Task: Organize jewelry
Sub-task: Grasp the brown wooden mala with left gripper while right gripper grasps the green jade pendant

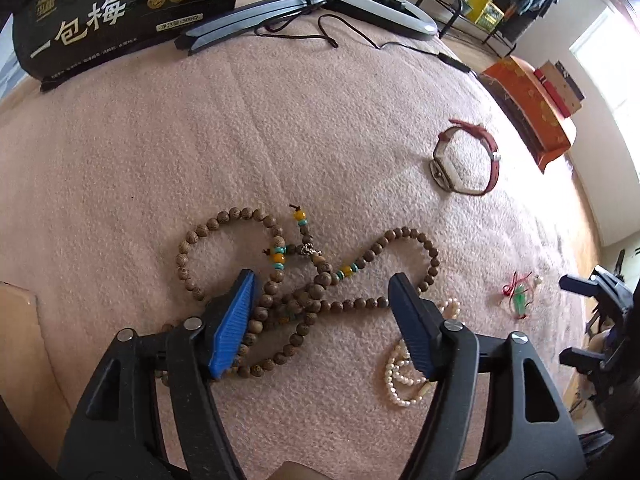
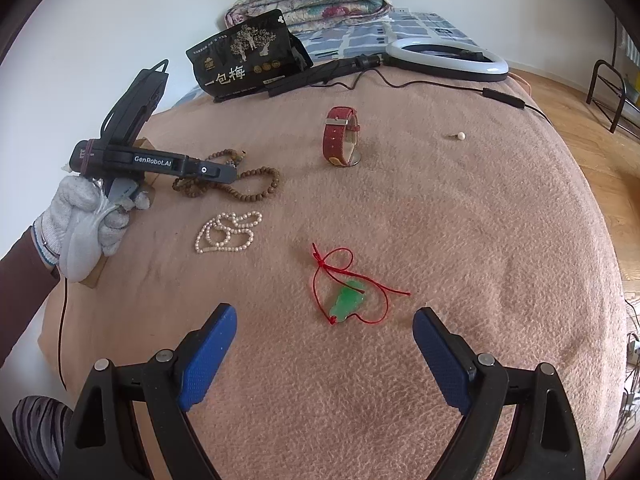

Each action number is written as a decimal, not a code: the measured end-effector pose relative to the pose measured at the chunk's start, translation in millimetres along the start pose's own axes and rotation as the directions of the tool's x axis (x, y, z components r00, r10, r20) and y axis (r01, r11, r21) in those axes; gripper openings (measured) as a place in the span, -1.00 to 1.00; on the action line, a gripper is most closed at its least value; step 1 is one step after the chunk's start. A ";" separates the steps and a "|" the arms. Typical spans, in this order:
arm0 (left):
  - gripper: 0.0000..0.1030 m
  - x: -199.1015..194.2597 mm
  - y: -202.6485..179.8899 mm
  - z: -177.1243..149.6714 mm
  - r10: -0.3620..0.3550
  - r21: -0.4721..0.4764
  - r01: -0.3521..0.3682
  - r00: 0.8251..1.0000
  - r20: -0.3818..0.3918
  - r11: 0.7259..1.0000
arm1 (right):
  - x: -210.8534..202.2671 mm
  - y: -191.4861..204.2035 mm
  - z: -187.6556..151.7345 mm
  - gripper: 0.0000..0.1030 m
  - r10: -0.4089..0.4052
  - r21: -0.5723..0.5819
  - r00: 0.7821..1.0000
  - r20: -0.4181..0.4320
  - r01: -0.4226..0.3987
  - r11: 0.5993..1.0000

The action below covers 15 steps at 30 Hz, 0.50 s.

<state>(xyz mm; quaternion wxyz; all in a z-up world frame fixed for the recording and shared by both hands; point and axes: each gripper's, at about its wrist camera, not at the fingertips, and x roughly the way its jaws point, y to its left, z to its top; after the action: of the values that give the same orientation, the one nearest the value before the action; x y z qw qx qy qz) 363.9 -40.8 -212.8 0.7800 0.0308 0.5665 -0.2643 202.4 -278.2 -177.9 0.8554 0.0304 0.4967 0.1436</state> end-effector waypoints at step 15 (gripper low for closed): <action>0.34 -1.2 -5.2 -10.2 0.213 0.143 -0.218 0.976 0.049 0.966 | 14.5 5.3 4.9 0.61 -0.017 -0.034 1.000 -0.024 0.016 0.999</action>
<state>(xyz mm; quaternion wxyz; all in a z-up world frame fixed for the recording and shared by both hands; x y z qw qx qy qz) 352.4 -41.3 -214.0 0.8089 0.1453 0.5257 -0.2196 212.1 -268.7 -186.5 0.8509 0.0100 0.5047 0.1455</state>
